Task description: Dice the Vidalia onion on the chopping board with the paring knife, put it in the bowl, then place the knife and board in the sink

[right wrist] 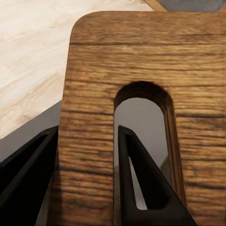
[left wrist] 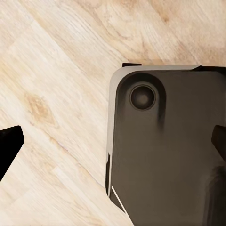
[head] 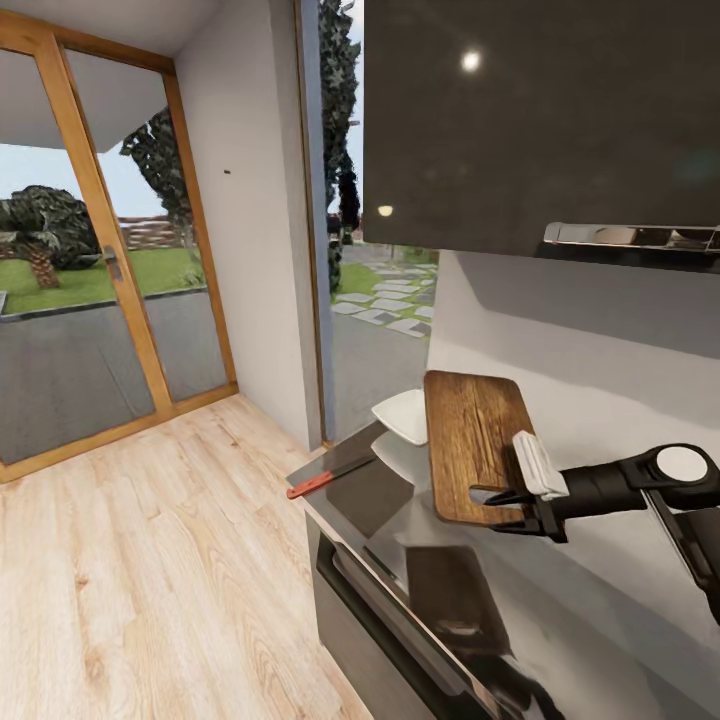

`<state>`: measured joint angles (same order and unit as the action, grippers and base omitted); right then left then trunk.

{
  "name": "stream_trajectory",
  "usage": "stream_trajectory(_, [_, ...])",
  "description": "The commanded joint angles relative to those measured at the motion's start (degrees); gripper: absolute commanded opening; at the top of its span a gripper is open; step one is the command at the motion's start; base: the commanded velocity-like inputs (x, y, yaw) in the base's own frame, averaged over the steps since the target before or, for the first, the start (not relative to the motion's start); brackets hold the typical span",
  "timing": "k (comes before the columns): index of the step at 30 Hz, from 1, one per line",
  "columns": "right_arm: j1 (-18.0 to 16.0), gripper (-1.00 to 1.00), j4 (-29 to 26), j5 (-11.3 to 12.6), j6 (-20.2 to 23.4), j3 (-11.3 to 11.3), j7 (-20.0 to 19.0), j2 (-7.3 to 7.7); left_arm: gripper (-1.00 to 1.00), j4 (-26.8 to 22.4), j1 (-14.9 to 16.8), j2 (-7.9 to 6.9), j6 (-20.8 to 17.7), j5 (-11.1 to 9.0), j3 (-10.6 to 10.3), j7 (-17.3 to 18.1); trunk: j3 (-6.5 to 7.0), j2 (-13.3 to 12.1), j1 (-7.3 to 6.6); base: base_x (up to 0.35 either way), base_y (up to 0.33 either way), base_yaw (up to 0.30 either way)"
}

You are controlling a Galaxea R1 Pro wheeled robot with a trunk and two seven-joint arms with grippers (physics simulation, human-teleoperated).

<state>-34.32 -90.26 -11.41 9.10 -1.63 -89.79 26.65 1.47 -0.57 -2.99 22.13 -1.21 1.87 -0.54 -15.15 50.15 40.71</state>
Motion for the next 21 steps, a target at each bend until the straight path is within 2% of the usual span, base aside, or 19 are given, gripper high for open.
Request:
stream_trajectory(1, [0.0, -1.00, -0.4, 0.1, 0.6, -0.1, -0.2, 0.36, 1.00, 0.1, 0.0, 0.00, 0.3, -0.1, 0.1, 0.0, -0.06, 0.0, 0.01, 0.000, 0.000, 0.000])
stream_trajectory(10, [0.0, -1.00, -2.6, 3.0, -2.3, -3.0, -0.2, 3.20, 1.00, 0.2, 0.0, 0.00, 0.3, -0.1, 0.1, 0.0, -0.06, 0.0, 0.01, 0.000, 0.000, 0.000])
stream_trajectory(11, [0.0, -1.00, -2.6, 11.6, -7.8, -11.4, -0.2, 15.04, 1.00, 0.2, 0.0, 0.00, 0.3, -0.1, 0.1, 0.0, -0.06, 0.0, 0.01, 0.000, 0.000, 0.000])
stream_trajectory(12, [0.0, -1.00, -2.6, 11.7, -8.3, -12.3, -0.2, 16.11, 1.00, 0.2, 0.0, 0.00, 0.3, -0.1, 0.1, 0.0, -0.06, 0.0, 0.01, 0.000, 0.000, 0.000])
stream_trajectory(13, [0.0, -1.00, -2.7, 11.8, -8.6, -12.9, -0.2, 16.50, 1.00, 0.2, 0.0, 0.00, 0.3, -0.1, 0.1, 0.0, -0.06, 0.0, 0.01, 0.000, 0.000, 0.000])
stream_trajectory(14, [0.0, -1.00, -2.7, 12.2, -9.5, -14.9, -0.2, 17.52, 1.00, 0.2, 0.0, 0.00, 0.3, -0.1, 0.1, 0.0, -0.06, 0.0, 0.01, 0.000, 0.000, 0.000])
stream_trajectory(15, [0.0, -1.00, -2.7, 14.0, -10.9, -16.7, -0.2, 18.28, 1.00, 0.1, 0.0, 0.00, 0.3, -0.1, 0.1, 0.0, -0.06, 0.0, 0.01, 0.000, 0.000, 0.000])
stream_trajectory(17, [0.0, -1.00, -2.7, 16.3, -12.4, -18.0, -0.2, 18.63, 1.00, 0.1, 0.0, 0.00, 0.3, -0.1, 0.1, 0.0, -0.06, 0.0, 0.01, 0.000, 0.000, 0.000])
stream_trajectory(18, [0.0, -1.00, -2.7, 16.7, -12.7, -18.4, -0.2, 18.68, 1.00, 0.1, 0.0, -0.02, 0.3, -0.1, 0.1, 0.0, -0.06, 0.0, 0.01, 0.000, 0.000, 0.000])
stream_trajectory(19, [0.0, -1.00, -2.7, 17.2, -13.4, -19.7, -0.2, 18.72, 1.00, 0.1, 0.0, -0.01, 0.3, -0.1, 0.1, 0.0, -0.06, 0.0, 0.01, 0.000, 0.000, 0.000])
stream_trajectory(21, [0.0, -1.00, -2.5, 17.3, -14.9, -24.4, -0.2, 18.66, 1.00, 0.1, 0.0, -0.02, 0.3, -0.1, 0.1, 0.0, -0.06, 0.0, 0.01, 0.000, 0.000, 0.000])
